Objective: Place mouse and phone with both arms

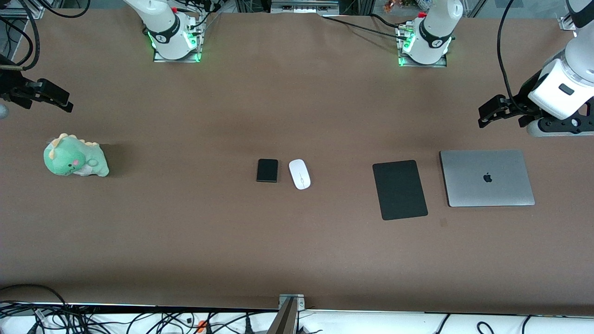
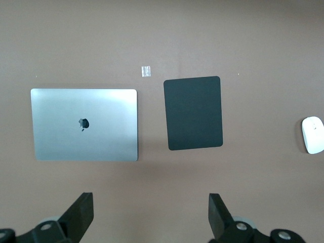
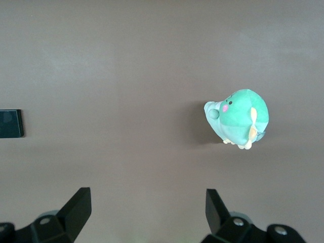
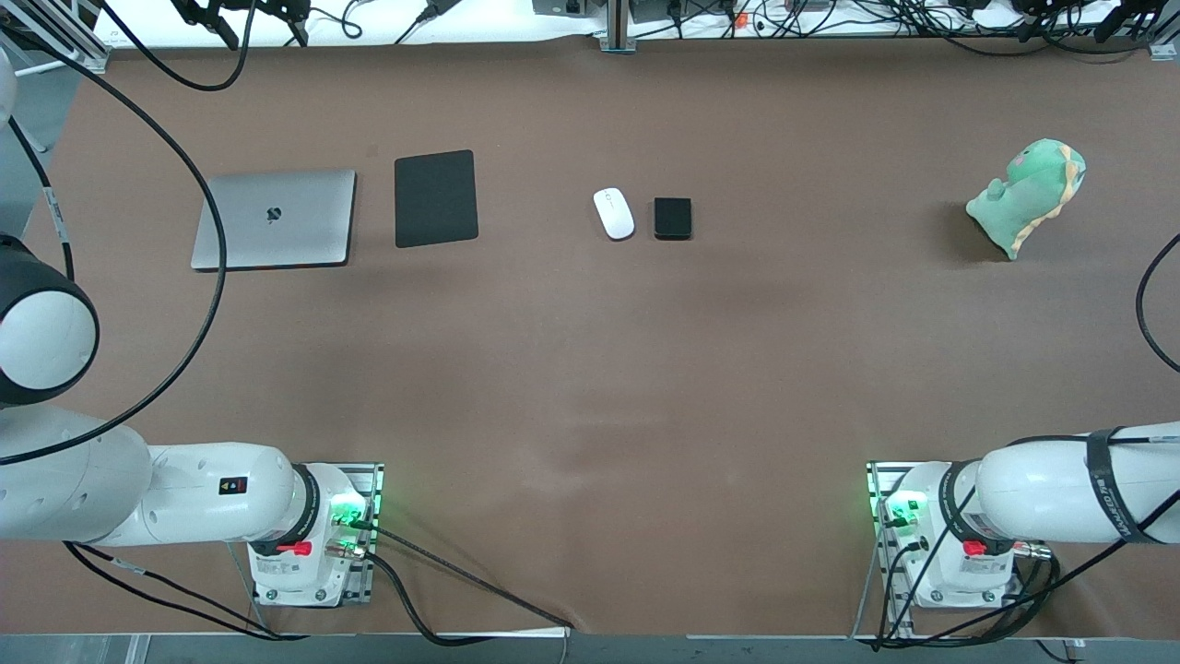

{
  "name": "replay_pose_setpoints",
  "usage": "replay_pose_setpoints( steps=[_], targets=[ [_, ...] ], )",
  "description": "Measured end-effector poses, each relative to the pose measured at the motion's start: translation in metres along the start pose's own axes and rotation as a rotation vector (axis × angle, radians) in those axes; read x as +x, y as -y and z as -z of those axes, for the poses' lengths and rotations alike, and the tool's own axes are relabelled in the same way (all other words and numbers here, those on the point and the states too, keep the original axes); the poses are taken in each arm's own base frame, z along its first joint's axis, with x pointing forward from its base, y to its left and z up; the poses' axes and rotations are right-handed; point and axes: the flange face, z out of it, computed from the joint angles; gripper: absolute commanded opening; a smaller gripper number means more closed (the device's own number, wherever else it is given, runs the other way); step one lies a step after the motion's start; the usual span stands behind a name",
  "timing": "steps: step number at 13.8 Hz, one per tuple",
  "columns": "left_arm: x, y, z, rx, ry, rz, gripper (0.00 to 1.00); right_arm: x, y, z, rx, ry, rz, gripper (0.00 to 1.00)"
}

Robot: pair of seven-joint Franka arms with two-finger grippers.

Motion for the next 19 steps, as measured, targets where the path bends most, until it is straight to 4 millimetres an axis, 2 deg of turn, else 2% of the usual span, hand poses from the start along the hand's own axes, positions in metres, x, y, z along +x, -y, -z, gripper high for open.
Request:
replay_pose_setpoints(
  steps=[5,8,10,13,16,19],
  targets=[
    [-0.001,-0.017,0.000,-0.008,-0.007,-0.030,1.00,0.000,0.000,0.000,0.000,0.001,0.000,1.00],
    [0.005,-0.016,-0.011,-0.008,0.015,-0.028,1.00,0.000,0.000,-0.001,0.000,0.001,0.000,1.00],
    [0.010,-0.016,-0.027,-0.006,0.057,-0.029,1.00,0.000,0.000,-0.001,0.000,0.002,0.000,1.00],
    [0.024,-0.023,-0.072,-0.005,0.150,-0.041,1.00,0.000,0.000,-0.001,0.000,0.002,0.001,1.00],
    [0.024,-0.058,-0.096,0.000,0.191,-0.029,1.00,0.000,0.001,-0.002,0.000,0.003,0.001,1.00],
    [0.024,-0.114,-0.124,-0.011,0.191,0.031,1.00,0.000,0.001,-0.002,0.000,0.004,0.002,1.00]
  ],
)
